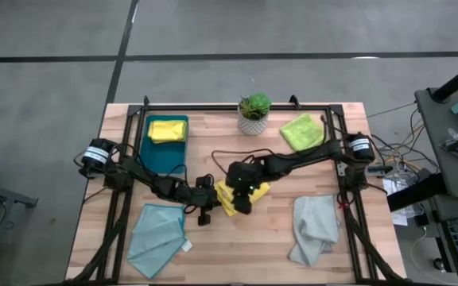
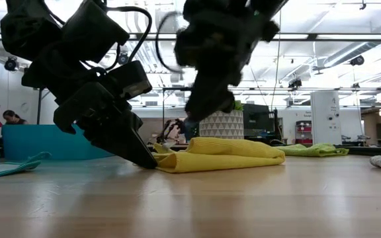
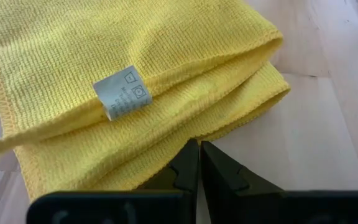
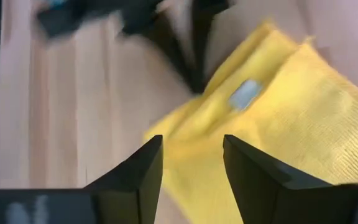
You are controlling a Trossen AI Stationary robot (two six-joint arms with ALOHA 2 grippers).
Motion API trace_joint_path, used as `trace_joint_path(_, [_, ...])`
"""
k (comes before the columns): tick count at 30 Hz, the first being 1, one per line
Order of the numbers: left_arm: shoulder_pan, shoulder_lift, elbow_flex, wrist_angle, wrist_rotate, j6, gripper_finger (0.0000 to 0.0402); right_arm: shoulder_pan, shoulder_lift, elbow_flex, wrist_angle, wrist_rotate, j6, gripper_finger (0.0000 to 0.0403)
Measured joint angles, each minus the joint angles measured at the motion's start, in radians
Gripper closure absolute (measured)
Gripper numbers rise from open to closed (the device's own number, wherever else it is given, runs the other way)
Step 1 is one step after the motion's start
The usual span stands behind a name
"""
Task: Fold microfiber towels
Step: Fold the yellow towel
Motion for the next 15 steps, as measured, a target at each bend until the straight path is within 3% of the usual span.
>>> trace_joint_path(3, [0.0, 0.0, 0.0, 0.0, 0.0, 0.0, 0.0396, 0.045, -0.004, -0.005, -0.051, 0.026, -0.124, 0.0252])
trace_joint_path(8, [0.0, 0.0, 0.0, 0.0, 0.0, 0.0, 0.0396, 0.105, 0.009, -0.005, -0.032, 0.182, -0.224, 0.0252])
trace_joint_path(15, [0.0, 0.0, 0.0, 0.0, 0.001, 0.0, 0.0396, 0.125, 0.051, -0.006, 0.017, 0.192, -0.25, 0.0254])
